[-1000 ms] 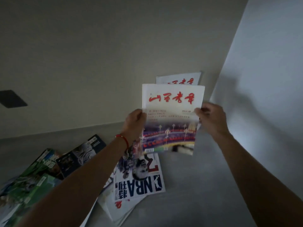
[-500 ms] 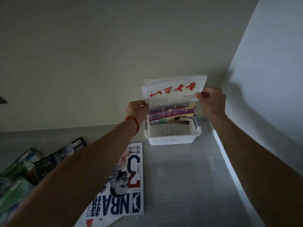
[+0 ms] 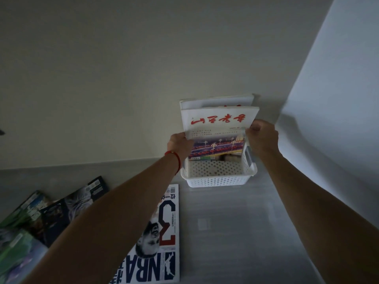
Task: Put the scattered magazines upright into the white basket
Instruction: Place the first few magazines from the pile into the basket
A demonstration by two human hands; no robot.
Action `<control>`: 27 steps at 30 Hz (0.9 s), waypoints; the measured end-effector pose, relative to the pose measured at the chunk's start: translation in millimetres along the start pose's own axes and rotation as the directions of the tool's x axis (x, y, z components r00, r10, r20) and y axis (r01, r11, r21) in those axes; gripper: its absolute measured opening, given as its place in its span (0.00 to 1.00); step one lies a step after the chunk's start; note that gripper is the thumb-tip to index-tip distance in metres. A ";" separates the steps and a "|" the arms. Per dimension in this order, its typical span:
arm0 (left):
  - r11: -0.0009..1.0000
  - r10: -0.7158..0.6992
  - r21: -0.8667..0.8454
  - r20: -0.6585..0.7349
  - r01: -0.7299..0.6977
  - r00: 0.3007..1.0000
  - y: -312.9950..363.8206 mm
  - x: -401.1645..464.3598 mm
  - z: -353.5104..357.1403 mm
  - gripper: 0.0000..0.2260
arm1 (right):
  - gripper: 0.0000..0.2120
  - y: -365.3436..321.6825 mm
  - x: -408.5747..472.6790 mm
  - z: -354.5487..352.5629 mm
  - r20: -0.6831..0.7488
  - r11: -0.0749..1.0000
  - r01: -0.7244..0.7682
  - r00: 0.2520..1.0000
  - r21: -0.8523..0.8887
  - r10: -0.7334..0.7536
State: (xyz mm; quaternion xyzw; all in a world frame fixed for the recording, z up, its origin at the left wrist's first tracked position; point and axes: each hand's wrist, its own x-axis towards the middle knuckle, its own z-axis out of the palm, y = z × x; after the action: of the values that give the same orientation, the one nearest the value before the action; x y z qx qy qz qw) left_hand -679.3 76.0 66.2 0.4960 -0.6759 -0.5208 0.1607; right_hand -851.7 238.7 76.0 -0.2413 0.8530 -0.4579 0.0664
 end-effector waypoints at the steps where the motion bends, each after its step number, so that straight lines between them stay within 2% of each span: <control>1: 1.000 0.024 0.016 0.015 -0.024 1.000 1.8 0.0 0.6 0.10 | 0.12 -0.6 -0.4 -0.1 0.030 0.999 -0.013 0.999 0.031 0.012; 6: 0.998 0.052 0.032 0.044 -0.053 0.998 0.4 3.1 -2.4 0.15 | 0.24 -6.7 -13.4 -1.5 0.227 0.967 -0.062 0.974 0.245 0.005; 8: 0.999 0.024 0.038 0.060 -0.026 0.998 -6.8 -3.2 -6.5 0.24 | 0.26 -8.9 -21.6 -0.8 0.256 0.963 -0.070 0.967 0.259 0.001; 10: 0.999 0.019 0.049 0.058 -0.022 0.998 -17.9 -14.6 -14.1 0.29 | 0.24 -9.7 -33.0 1.8 0.225 0.982 -0.031 0.974 0.188 -0.012; 13: 0.995 0.068 0.067 0.049 -0.072 0.996 -41.1 -43.9 -36.3 0.23 | 0.19 -10.6 -61.9 9.5 0.135 0.995 0.078 0.987 0.061 -0.086; 15: 0.988 0.109 0.104 0.079 -0.117 0.991 -66.6 -69.1 -59.8 0.21 | 0.11 -14.9 -93.4 21.5 0.124 0.986 0.142 0.980 0.087 -0.152; 17: 0.961 0.155 0.221 0.077 -0.169 0.985 -99.9 -95.8 -88.1 0.18 | 0.04 -20.3 -136.5 38.5 0.193 0.974 0.169 0.961 0.152 -0.197; 19: 0.916 0.176 0.353 0.071 -0.190 0.982 -135.2 -124.0 -114.6 0.14 | 0.07 -21.0 -186.7 62.4 0.344 0.983 0.072 0.930 0.169 -0.127; 22: 0.853 0.113 0.500 0.104 -0.151 0.988 -184.3 -164.1 -144.6 0.16 | 0.08 -12.9 -256.1 106.5 0.500 0.993 -0.095 0.858 -0.067 0.116; 25: 0.717 0.111 0.662 0.201 -0.218 0.973 -233.0 -195.8 -165.0 0.24 | 0.15 -5.4 -310.8 140.4 0.526 0.927 -0.242 0.769 -0.288 0.364; 27: 0.673 0.119 0.700 0.216 -0.239 0.969 -257.6 -213.0 -172.9 0.29 | 0.17 -6.1 -336.4 153.0 0.476 0.899 -0.303 0.769 -0.317 0.427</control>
State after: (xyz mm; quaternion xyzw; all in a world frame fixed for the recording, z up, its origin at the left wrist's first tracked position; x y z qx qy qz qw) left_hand -325.6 169.2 -22.4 0.4091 -0.8813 -0.2313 -0.0486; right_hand -504.1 280.2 -42.7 -0.1934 0.8763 -0.2524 0.3618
